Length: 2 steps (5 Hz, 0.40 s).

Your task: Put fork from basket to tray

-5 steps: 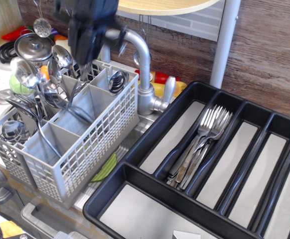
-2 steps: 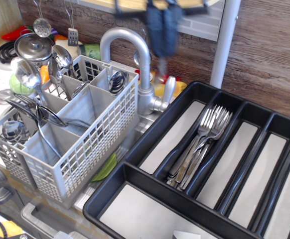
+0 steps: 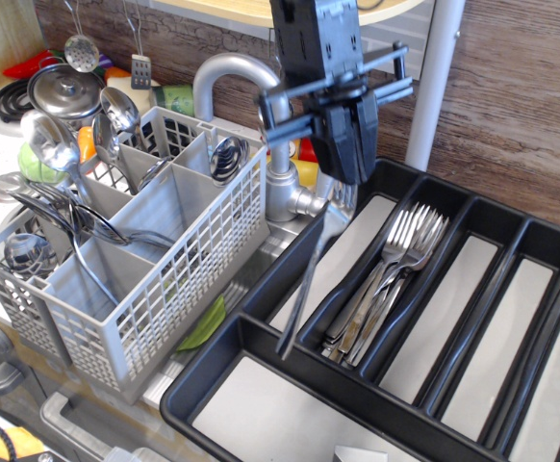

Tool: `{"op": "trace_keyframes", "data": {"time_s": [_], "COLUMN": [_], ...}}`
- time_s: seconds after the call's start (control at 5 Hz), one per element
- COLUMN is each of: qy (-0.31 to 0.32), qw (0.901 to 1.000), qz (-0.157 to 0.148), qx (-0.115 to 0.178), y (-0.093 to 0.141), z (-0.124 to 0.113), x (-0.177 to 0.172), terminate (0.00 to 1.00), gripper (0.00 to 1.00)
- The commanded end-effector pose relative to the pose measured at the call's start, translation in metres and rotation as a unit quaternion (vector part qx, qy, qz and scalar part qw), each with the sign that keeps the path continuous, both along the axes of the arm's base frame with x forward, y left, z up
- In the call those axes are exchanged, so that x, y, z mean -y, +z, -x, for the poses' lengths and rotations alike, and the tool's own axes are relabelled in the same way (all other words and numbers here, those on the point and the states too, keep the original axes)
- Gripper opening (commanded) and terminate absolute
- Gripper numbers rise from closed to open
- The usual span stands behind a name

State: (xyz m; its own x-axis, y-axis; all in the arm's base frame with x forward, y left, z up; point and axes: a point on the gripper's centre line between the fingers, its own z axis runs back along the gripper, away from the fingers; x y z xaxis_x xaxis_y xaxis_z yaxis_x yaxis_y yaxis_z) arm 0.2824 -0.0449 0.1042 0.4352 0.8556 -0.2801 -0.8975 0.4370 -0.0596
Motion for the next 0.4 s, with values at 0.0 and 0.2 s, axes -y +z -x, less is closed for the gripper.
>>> {"op": "trace_keyframes", "data": {"time_s": [0.0,0.2], "qy": [0.012,0.027], "qw": [0.9979,0.9961], "qz": [-0.009,-0.01], "qx": [0.063,0.084], "y": [-0.005,-0.001], "z": [-0.015,-0.029], "x": [-0.007,-0.007], "terminate": [0.0,0.0], "gripper": [0.0,0.0]}}
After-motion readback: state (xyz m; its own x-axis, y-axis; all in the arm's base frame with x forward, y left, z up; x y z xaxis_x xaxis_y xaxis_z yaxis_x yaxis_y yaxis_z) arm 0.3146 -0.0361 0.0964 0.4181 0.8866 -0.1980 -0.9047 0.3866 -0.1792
